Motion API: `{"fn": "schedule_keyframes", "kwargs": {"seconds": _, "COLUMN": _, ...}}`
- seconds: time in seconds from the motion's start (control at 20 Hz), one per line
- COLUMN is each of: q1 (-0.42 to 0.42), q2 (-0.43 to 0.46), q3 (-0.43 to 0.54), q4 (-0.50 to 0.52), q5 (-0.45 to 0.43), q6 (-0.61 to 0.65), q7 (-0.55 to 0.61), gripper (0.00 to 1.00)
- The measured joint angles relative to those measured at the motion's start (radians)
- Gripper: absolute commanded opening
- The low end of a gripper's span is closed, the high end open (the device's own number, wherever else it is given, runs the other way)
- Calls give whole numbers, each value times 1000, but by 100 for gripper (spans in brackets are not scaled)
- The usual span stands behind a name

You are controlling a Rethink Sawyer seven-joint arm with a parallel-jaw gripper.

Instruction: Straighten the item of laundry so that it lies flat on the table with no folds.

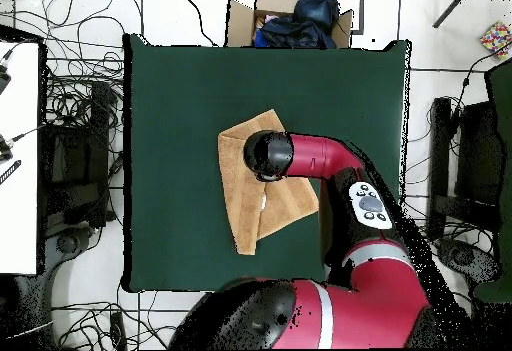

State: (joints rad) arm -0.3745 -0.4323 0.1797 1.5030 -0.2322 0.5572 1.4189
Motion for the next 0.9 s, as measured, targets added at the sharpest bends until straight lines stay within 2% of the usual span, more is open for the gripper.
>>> {"fn": "schedule_keyframes", "kwargs": {"seconds": 0.25, "q1": 0, "q2": 25, "q3": 0, "q4": -3, "q5": 0, "q6": 0, "q7": 0, "gripper": 100}}
{"fn": "schedule_keyframes", "kwargs": {"seconds": 0.9, "q1": 0, "q2": 27, "q3": 0, "q4": -3, "q5": 0, "q6": 0, "q7": 0, "gripper": 100}}
